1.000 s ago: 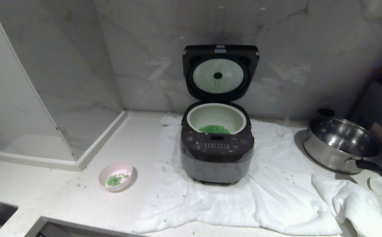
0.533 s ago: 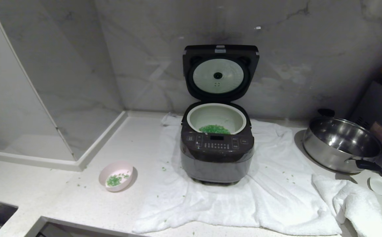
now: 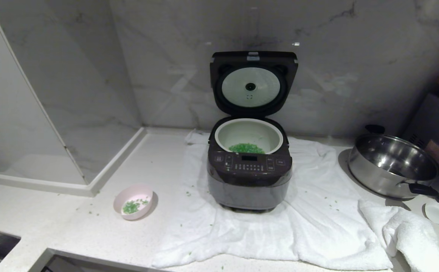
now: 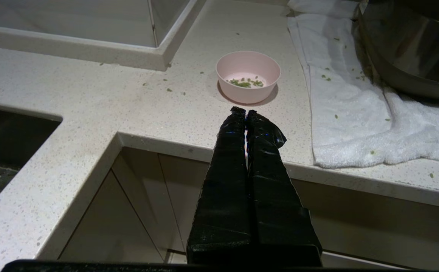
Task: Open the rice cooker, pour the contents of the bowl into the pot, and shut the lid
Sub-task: Turn on the tap
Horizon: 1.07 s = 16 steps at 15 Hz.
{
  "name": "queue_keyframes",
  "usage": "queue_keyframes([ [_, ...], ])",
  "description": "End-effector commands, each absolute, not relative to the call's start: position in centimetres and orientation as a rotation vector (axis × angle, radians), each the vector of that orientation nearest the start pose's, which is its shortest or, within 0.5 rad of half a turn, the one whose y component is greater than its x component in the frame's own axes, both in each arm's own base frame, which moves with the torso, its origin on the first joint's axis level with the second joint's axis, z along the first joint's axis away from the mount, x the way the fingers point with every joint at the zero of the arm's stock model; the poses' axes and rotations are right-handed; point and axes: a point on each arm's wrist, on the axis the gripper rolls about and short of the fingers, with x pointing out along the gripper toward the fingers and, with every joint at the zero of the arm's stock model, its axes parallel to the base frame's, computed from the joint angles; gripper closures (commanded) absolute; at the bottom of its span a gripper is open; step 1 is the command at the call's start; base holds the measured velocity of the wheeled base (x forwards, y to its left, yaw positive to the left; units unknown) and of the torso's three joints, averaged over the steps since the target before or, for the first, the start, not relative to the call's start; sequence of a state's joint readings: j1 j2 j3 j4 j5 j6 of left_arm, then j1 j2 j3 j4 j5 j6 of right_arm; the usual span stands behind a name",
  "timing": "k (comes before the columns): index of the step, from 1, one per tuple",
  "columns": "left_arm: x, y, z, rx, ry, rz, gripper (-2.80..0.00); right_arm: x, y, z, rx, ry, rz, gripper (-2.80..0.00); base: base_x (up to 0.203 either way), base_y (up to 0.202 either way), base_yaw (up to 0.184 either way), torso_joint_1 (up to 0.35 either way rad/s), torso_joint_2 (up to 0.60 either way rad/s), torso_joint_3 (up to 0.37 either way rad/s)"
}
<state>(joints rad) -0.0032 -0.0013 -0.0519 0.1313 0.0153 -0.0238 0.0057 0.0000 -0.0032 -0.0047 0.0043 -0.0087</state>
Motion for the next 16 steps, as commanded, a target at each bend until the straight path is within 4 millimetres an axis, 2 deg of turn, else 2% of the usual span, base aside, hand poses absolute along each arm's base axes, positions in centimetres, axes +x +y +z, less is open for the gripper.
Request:
queue_keyframes([
  [1, -2.74, 0.04, 7.63, -0.024, 0.078, 0.013, 0.0, -2.27, -0.02, 7.57, 0.006, -0.005, 0.003, 0.0, 0.0, 0.0, 0.0, 0.0, 0.0, 0.0],
  [13, -2.74, 0.04, 7.63, -0.024, 0.078, 0.013, 0.0, -2.27, -0.02, 7.57, 0.011, -0.005, 0.001, 0.0, 0.0, 0.0, 0.0, 0.0, 0.0, 0.0],
  [16, -2.74, 0.04, 7.63, -0.024, 0.078, 0.013, 0.0, -2.26, -0.02, 7.57, 0.011, -0.003, 0.002, 0.0, -0.002, -0.006, 0.137, 0.004, 0.0, 0.001],
])
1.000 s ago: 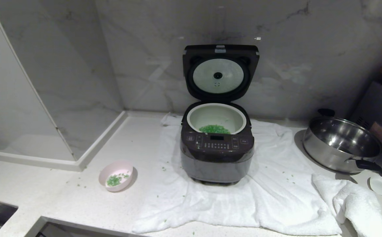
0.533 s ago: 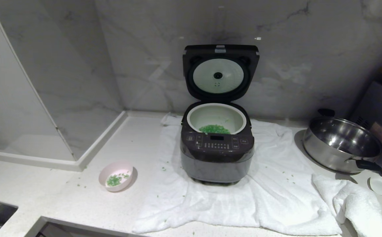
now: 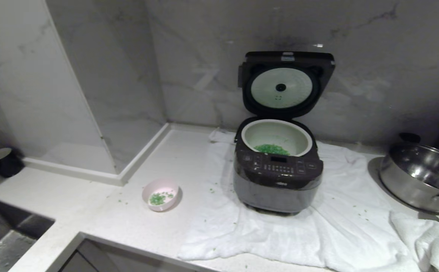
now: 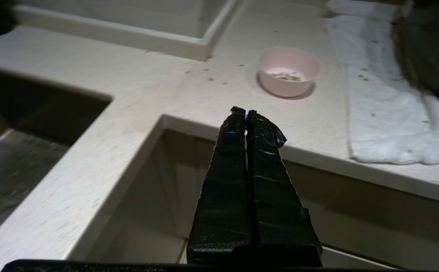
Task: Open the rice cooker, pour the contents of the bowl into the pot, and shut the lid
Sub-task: Turn on the tap
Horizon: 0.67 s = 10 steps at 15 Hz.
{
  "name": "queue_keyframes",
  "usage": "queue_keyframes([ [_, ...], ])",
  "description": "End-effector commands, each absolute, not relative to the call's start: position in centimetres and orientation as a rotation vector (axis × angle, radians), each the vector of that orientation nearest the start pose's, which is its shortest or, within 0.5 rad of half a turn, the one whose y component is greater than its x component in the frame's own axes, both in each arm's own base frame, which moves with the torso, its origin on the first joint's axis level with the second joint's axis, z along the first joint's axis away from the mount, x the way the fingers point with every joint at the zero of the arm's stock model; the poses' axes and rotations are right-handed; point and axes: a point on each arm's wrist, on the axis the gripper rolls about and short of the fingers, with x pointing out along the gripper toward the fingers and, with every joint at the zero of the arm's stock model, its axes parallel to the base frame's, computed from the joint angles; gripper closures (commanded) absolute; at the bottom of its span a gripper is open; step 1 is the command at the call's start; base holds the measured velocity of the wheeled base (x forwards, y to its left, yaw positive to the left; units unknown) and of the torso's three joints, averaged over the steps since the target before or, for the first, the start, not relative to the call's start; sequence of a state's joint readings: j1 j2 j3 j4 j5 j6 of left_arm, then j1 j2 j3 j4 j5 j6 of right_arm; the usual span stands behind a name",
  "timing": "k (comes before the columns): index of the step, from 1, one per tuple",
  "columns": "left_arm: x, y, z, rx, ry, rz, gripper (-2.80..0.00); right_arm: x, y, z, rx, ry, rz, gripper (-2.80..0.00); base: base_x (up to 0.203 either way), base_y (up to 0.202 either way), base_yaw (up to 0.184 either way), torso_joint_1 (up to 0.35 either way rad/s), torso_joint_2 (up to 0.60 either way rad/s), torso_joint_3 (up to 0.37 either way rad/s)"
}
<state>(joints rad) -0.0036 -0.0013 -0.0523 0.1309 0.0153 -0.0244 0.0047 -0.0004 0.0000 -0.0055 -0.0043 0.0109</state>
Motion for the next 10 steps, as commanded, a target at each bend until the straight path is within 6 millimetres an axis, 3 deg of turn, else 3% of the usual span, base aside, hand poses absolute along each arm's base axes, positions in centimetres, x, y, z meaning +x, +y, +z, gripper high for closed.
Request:
queue_keyframes([
  [1, -2.74, 0.04, 7.63, -0.024, 0.078, 0.013, 0.0, -2.27, -0.02, 7.57, 0.011, -0.005, 0.002, 0.0, -0.001, -0.005, 0.182, 0.005, 0.0, 0.004],
  [10, -2.74, 0.04, 7.63, -0.024, 0.078, 0.013, 0.0, -2.26, -0.02, 7.57, 0.011, -0.003, 0.002, 0.0, -0.001, -0.009, 0.177, 0.004, 0.0, 0.001],
])
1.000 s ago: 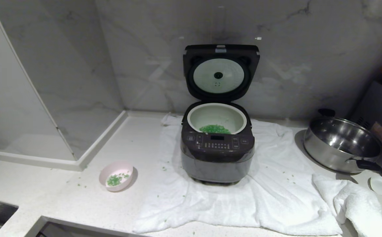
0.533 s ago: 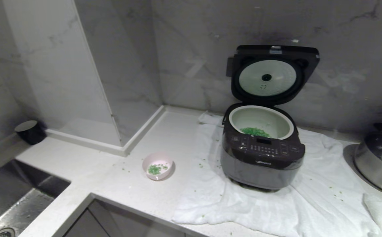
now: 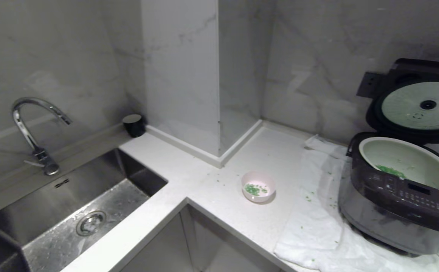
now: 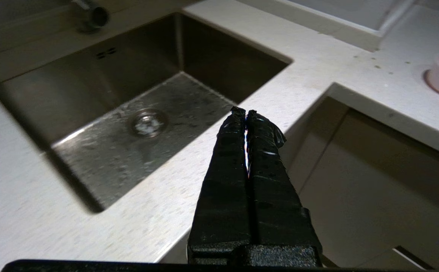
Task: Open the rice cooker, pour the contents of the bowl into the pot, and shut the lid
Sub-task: Turn on the tap
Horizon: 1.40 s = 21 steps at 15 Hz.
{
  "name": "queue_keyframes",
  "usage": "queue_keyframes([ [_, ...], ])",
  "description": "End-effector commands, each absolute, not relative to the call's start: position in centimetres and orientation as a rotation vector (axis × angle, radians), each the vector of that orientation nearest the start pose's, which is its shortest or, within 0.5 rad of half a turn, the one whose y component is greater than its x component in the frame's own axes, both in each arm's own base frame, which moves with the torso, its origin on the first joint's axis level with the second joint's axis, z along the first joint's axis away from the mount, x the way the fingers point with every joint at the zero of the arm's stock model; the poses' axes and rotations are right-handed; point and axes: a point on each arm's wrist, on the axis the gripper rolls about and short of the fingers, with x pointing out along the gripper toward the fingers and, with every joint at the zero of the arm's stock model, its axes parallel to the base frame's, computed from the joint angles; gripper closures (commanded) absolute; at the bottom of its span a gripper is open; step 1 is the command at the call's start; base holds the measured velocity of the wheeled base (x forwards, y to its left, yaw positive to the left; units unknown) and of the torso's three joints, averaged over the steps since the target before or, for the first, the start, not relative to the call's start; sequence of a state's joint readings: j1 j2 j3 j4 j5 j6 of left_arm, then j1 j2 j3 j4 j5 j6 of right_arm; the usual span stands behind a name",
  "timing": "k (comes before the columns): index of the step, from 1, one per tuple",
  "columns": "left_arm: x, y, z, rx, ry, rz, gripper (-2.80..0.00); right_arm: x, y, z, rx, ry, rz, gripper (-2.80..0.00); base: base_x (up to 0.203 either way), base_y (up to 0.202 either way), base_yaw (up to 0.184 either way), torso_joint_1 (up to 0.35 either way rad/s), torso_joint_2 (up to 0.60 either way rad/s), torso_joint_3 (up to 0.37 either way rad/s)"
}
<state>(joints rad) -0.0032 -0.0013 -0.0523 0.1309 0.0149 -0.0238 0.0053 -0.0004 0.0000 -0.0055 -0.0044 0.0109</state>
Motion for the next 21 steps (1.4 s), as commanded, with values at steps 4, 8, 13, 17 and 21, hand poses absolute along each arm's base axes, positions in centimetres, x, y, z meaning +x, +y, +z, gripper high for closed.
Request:
queue_keyframes([
  [4, -2.74, 0.04, 7.63, -0.024, 0.078, 0.013, 0.0, -2.26, -0.02, 7.57, 0.011, -0.004, 0.002, 0.0, -0.001, -0.005, 0.146, 0.003, 0.0, 0.003],
  [8, -2.74, 0.04, 7.63, -0.024, 0.078, 0.013, 0.0, -2.26, -0.02, 7.57, 0.011, -0.003, 0.0, 0.0, -0.001, 0.0, 0.013, 0.002, 0.0, 0.001],
  [13, -2.74, 0.04, 7.63, -0.024, 0.078, 0.013, 0.0, -2.26, -0.02, 7.57, 0.011, -0.004, 0.001, 0.0, 0.055, 0.0, -0.001, -0.001, 0.0, 0.001],
  [17, -2.74, 0.04, 7.63, -0.024, 0.078, 0.013, 0.0, -2.26, -0.02, 7.57, 0.011, -0.003, 0.001, 0.0, 0.198, 0.0, 0.003, 0.016, 0.0, -0.003],
  [21, -2.74, 0.04, 7.63, -0.024, 0.078, 0.013, 0.0, -2.26, -0.02, 7.57, 0.012, -0.003, 0.002, 0.0, 0.083, 0.0, 0.001, 0.005, 0.0, 0.0],
])
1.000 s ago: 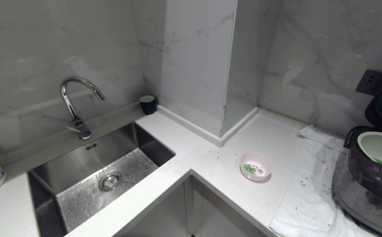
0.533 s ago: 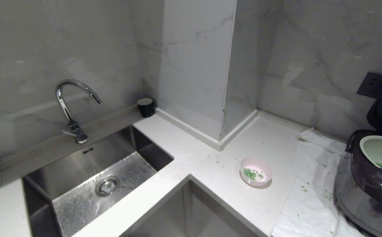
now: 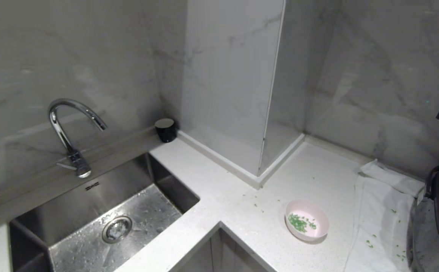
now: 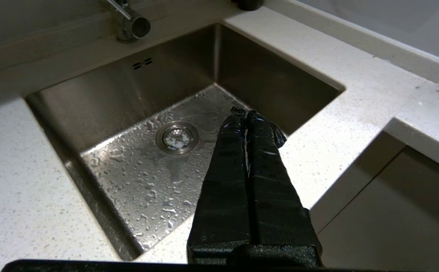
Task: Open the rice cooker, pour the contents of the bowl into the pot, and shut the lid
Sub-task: Turn on the tap
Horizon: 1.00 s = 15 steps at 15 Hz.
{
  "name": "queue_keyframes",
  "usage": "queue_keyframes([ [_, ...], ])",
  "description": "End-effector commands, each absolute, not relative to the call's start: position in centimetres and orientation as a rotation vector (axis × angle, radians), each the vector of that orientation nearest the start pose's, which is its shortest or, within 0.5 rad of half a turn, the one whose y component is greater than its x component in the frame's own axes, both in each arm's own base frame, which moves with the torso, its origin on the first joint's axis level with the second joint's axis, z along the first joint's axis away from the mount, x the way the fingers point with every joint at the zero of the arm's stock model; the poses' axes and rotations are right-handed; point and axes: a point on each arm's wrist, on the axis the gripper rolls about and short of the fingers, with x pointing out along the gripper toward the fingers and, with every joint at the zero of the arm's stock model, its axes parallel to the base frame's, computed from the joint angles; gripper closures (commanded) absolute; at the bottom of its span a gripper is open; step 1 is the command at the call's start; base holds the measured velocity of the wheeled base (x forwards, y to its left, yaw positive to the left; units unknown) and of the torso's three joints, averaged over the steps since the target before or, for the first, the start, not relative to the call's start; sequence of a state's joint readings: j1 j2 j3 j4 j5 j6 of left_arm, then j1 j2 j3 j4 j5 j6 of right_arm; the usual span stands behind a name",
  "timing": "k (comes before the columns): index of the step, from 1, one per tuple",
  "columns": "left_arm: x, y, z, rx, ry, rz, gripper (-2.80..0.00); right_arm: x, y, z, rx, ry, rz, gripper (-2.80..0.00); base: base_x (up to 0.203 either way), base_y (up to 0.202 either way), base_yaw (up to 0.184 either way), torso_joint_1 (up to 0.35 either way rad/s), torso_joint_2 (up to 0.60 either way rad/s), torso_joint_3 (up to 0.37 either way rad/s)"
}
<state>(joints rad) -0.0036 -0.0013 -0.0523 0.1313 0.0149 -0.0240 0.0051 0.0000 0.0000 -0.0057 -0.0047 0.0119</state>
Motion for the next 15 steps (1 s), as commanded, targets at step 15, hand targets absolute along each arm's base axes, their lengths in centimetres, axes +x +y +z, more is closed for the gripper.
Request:
queue_keyframes([
  [15, 3.6, 0.2, 18.6, -0.094, 0.307, 0.091, 0.0, -2.3, 0.0, 7.6, 0.009, -0.005, 0.0, 0.0, 0.0, 0.0, 0.0, 0.0, 0.0, 0.0],
])
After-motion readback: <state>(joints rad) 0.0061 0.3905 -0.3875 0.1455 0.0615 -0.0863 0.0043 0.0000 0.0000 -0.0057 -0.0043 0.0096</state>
